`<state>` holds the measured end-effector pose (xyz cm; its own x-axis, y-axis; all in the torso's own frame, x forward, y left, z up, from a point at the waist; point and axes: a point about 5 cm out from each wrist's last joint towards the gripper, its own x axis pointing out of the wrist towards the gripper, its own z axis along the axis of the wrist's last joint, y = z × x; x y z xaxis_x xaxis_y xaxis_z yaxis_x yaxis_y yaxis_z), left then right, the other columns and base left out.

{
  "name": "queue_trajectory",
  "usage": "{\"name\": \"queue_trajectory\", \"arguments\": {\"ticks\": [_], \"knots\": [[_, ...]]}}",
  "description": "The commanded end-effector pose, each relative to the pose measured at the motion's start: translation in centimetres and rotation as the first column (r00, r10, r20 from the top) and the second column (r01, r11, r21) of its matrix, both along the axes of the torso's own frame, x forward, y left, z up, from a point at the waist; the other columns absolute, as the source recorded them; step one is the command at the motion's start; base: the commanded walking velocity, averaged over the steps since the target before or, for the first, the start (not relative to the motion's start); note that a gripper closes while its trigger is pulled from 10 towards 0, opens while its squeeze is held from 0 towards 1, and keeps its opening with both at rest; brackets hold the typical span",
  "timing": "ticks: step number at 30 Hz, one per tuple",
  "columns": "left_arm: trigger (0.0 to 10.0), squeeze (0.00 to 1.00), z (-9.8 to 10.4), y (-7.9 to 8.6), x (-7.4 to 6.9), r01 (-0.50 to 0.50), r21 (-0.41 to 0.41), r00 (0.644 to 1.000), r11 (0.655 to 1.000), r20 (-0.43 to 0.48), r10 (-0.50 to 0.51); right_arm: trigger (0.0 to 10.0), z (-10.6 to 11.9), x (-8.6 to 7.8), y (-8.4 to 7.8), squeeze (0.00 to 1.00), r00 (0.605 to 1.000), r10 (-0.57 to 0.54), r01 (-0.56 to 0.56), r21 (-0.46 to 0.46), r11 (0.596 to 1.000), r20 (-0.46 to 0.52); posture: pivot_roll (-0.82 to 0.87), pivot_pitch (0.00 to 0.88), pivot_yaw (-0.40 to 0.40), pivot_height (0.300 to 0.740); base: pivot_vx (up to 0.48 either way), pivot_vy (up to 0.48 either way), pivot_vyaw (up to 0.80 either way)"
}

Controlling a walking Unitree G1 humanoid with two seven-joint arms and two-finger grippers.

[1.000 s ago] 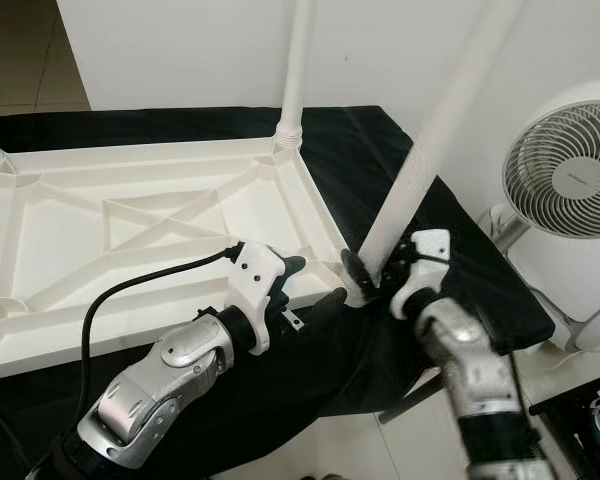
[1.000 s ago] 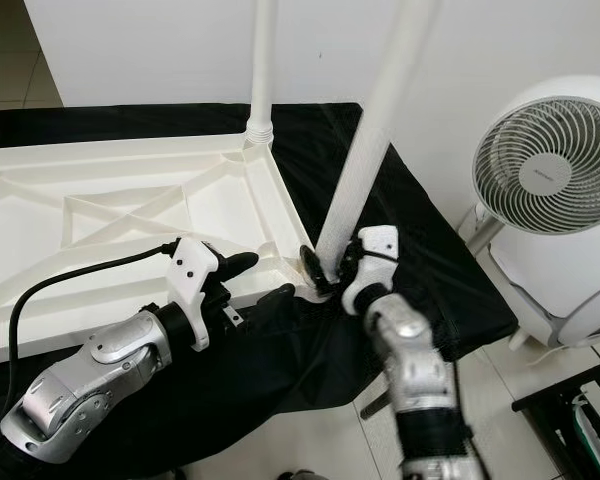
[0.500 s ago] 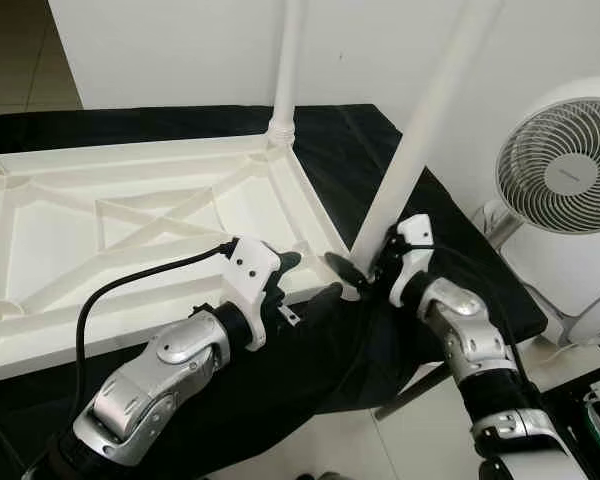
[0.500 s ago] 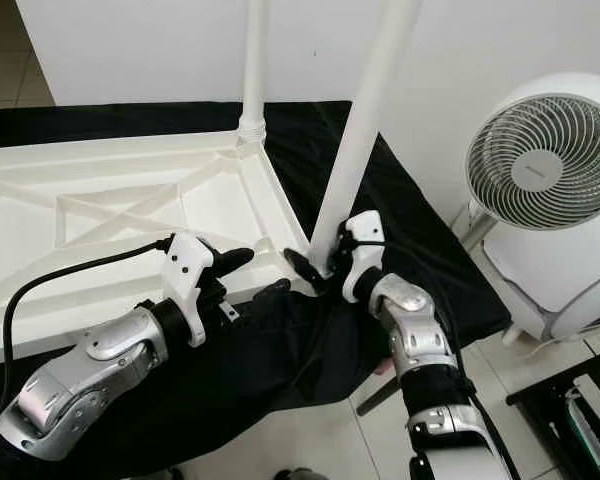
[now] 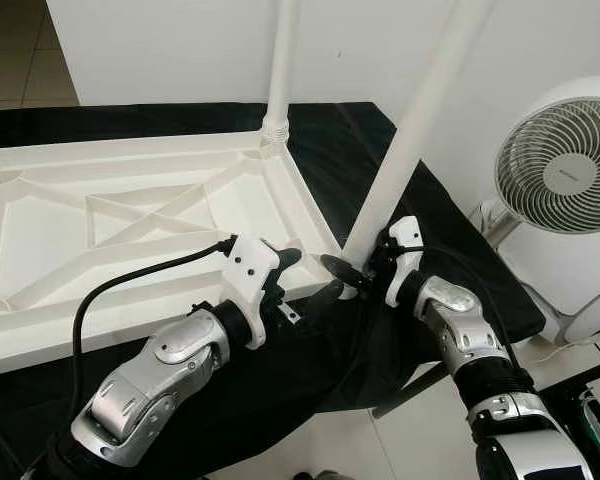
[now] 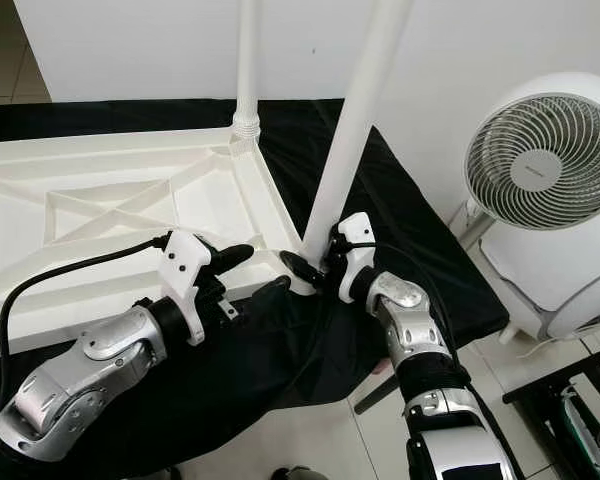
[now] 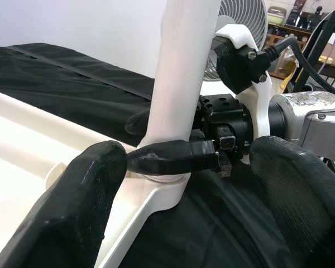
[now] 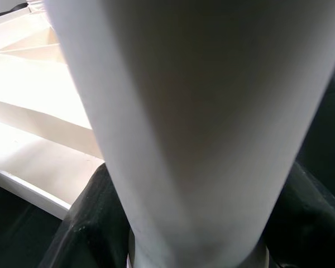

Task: Building children table

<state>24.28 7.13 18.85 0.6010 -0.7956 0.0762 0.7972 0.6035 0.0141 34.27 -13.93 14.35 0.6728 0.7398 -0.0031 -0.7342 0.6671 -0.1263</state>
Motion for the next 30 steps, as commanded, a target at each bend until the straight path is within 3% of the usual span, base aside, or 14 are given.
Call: {"name": "queue_trajectory", "arguments": {"ticks": [1, 8, 12, 16, 19, 21, 23, 25, 26, 27, 28, 29, 30], "knots": [[10.0, 0.00, -0.1, -0.6, -0.6, 0.138, 0.016, 0.990, 0.990, -0.001, -0.138, 10.0, -0.5, -0.2, -0.4, 0.00, 1.000, -0.013, 0.013, 0.002, 1.000, -0.021, 0.11, 0.118, -0.119, 0.740, 0.000, 0.000, 0.00], [10.0, 0.00, -0.1, -0.7, -0.6, 0.150, 0.012, 0.989, 0.989, -0.002, -0.150, 10.0, -0.6, -0.7, -1.8, 0.00, 0.986, -0.161, 0.162, 0.034, 0.986, -0.031, 0.10, 0.121, -0.118, 0.740, 0.000, 0.000, 0.00], [10.0, 0.00, -0.1, -0.9, -0.6, 0.161, 0.006, 0.987, 0.987, -0.007, -0.161, 10.0, -0.7, -1.4, -2.9, 0.00, 0.927, -0.373, 0.375, 0.083, 0.923, -0.035, 0.08, 0.123, -0.116, 0.740, 0.000, 0.000, 0.00], [10.0, 0.00, -0.2, -0.9, -0.7, 0.165, 0.005, 0.986, 0.986, -0.009, -0.165, 10.0, -0.5, -1.8, -2.7, 0.00, 0.913, -0.406, 0.408, 0.113, 0.906, -0.039, 0.08, 0.123, -0.116, 0.740, 0.000, 0.000, 0.00], [10.0, 0.00, -0.2, -1.1, -0.8, 0.178, 0.003, 0.984, 0.984, -0.011, -0.178, 10.0, -0.3, -2.9, -2.2, 0.00, 0.860, -0.508, 0.508, 0.159, 0.847, -0.044, 0.07, 0.118, -0.116, 0.740, 0.000, 0.000, 0.00], [10.0, 0.00, -0.3, -1.2, -0.9, 0.182, 0.003, 0.983, 0.983, -0.013, -0.182, 10.0, -0.3, -3.4, -2.2, 0.00, 0.799, -0.598, 0.599, 0.183, 0.779, -0.068, 0.07, 0.118, -0.116, 0.740, 0.000, 0.000, 0.00], [10.0, 0.00, -0.3, -1.2, -0.9, 0.182, 0.003, 0.983, 0.983, -0.013, -0.182, 10.0, -0.3, -3.4, -2.2, 0.00, 0.799, -0.598, 0.599, 0.183, 0.779, -0.068, 0.07, 0.118, -0.116, 0.740, 0.000, 0.000, 0.00], [10.0, 0.00, -0.3, -1.2, -0.9, 0.187, 0.006, 0.982, 0.982, -0.013, -0.187, 10.0, -0.4, -4.0, -2.0, 0.00, 0.682, -0.726, 0.729, 0.172, 0.663, -0.087, 0.07, 0.113, -0.118, 0.740, 0.000, 0.000, 0.00], [10.0, 0.00, -0.3, -1.2, -0.9, 0.187, 0.006, 0.982, 0.982, -0.013, -0.187, 10.0, -0.4, -4.0, -2.0, 0.00, 0.682, -0.726, 0.729, 0.172, 0.663, -0.087, 0.07, 0.113, -0.118, 0.740, 0.000, 0.000, 0.00], [10.0, 0.00, -0.3, -1.3, -0.9, 0.188, 0.006, 0.982, 0.982, -0.013, -0.188, 10.0, -0.5, -4.3, -1.1, 0.00, 0.636, -0.764, 0.769, 0.175, 0.615, -0.111, 0.07, 0.113, -0.118, 0.740, 0.000, 0.000, 0.00], [10.0, 0.00, -0.3, -1.3, -0.9, 0.188, 0.006, 0.982, 0.982, -0.013, -0.188, 10.0, -0.5, -4.3, -1.1, 0.00, 0.636, -0.764, 0.769, 0.175, 0.615, -0.111, 0.07, 0.113, -0.118, 0.740, 0.000, 0.000, 0.00], [10.0, 0.00, -0.3, -1.3, -0.9, 0.190, 0.005, 0.982, 0.982, -0.012, -0.190, 10.0, -0.5, -4.6, -0.4, 0.00, 0.600, -0.790, 0.797, 0.173, 0.579, -0.122, 0.08, 0.110, -0.119, 0.740, 0.000, 0.000, 0.00], [10.0, 0.00, -0.3, -1.3, -0.9, 0.190, 0.005, 0.982, 0.982, -0.012, -0.190, 10.0, -0.5, -4.6, -0.4, 0.00, 0.600, -0.790, 0.797, 0.173, 0.579, -0.122, 0.08, 0.110, -0.119, 0.740, 0.000, 0.000, 0.00]]}}
